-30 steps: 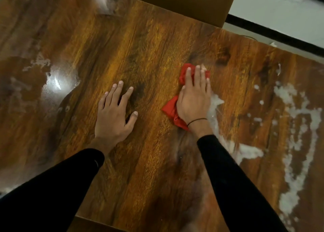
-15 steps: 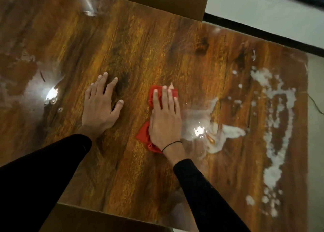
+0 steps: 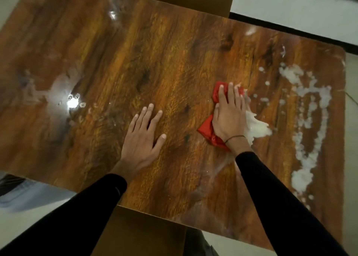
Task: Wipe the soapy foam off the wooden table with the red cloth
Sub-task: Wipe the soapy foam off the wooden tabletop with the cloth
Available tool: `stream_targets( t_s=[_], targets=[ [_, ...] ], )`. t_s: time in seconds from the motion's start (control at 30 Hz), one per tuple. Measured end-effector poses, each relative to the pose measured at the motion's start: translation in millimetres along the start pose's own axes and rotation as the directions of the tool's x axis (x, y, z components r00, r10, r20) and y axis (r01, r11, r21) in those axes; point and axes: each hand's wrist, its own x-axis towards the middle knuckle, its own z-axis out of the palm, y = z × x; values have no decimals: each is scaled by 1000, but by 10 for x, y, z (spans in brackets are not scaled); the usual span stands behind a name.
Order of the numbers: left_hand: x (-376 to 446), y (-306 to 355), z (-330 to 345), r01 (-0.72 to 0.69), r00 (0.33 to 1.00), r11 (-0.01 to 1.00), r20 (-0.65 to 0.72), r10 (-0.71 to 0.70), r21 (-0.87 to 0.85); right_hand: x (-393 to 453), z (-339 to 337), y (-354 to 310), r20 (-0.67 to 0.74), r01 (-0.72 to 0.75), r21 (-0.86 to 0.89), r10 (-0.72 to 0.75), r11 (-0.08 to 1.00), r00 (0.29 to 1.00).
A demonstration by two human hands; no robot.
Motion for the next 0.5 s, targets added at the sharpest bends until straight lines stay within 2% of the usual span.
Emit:
stream_targets(
  t_s=[0.17, 0.27, 0.4, 0.5],
  targets=[
    [1, 18, -5, -1, 1000, 1000, -27, 1, -21, -81, 80, -432, 39, 315, 9, -315, 949, 948],
    [-6, 39, -30, 0, 1000, 1000, -29, 0, -23, -490, 118, -510, 54, 422, 45, -424, 906, 904],
    [-2, 39, -34, 2, 999, 1000, -33, -2, -25, -969, 112, -242, 104, 450, 17, -449, 893, 887],
    [-6, 42, -46, -1, 999, 1000, -33, 1, -28, -971, 64, -15, 77, 304, 4, -304, 953, 950]
  ],
)
